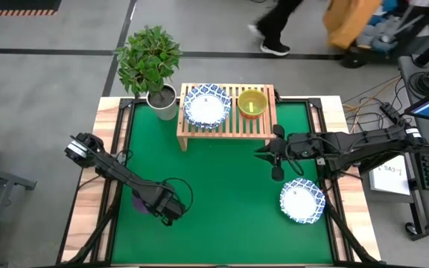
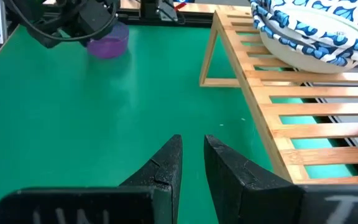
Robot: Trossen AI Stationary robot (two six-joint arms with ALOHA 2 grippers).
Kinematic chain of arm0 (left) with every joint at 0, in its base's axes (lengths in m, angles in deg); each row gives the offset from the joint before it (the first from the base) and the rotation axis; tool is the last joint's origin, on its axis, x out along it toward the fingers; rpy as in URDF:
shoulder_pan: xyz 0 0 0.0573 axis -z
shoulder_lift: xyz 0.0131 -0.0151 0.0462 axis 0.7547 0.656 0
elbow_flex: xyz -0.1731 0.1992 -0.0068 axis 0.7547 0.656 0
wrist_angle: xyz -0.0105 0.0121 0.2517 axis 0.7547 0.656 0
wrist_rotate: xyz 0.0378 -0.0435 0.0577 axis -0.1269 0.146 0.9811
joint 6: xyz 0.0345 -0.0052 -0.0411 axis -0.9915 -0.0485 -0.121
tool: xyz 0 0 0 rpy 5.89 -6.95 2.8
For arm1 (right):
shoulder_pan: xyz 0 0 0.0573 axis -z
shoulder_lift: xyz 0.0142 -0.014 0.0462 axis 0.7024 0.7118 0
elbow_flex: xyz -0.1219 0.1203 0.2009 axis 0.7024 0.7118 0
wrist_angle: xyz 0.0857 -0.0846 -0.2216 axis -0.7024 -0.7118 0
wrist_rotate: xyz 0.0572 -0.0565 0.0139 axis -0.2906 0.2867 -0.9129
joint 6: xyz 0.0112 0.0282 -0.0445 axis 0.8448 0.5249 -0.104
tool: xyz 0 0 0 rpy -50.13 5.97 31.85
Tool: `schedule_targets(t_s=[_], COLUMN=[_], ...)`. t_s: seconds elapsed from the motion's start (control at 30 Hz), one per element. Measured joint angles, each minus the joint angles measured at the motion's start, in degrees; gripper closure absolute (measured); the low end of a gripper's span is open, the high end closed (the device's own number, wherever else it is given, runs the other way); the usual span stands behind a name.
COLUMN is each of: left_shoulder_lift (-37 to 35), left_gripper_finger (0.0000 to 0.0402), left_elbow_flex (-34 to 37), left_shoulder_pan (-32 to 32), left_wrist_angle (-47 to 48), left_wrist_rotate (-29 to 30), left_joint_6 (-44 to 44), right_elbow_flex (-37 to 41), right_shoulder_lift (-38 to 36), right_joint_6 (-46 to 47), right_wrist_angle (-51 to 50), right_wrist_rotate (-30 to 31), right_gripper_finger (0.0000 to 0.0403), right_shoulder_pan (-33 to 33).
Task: Place and stack bowls onto a shelf
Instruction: Stack the purple bowl on top of the yellow bowl
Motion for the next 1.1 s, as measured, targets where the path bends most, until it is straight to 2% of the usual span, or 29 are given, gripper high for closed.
schedule_targets(t_s=[0.13,0.27,0.4,0.6,0.77,0.97,1.1], left_shoulder_lift=[-1.30,-1.64,-1.66,-1.68,-1.70,-1.70,-1.46], left_gripper_finger=[0.0400,0.0401,0.0401,0.0401,0.0401,0.0401,0.0402], left_elbow_flex=[-2.13,-8.79,-17.39,-29.23,-35.16,-36.65,-36.48], left_shoulder_pan=[0.00,0.49,-0.02,-3.91,-6.88,-12.57,-17.51], left_wrist_angle=[1.10,1.50,4.08,3.92,0.28,-11.33,-19.19], left_wrist_rotate=[-0.03,1.10,10.36,27.37,35.70,37.43,37.43], left_joint_6=[-7.18,-23.38,-36.65,-52.48,-68.23,-85.65,-94.75], right_elbow_flex=[0.82,1.43,1.64,3.17,5.40,7.29,7.99], right_shoulder_lift=[-0.51,-1.39,-2.62,-5.08,-8.47,-14.32,-17.36], right_joint_6=[-0.03,-0.61,-1.01,-1.23,-1.67,-2.01,-3.11], right_wrist_angle=[0.16,0.17,0.10,-0.19,-0.30,-0.26,-0.12], right_wrist_rotate=[0.02,0.02,-0.02,-0.38,-0.51,-0.63,-3.60], right_gripper_finger=[0.0346,0.0346,0.0346,0.0346,0.0346,0.0346,0.0346], right_shoulder_pan=[0.00,0.00,0.00,0.00,0.00,0.00,0.00])
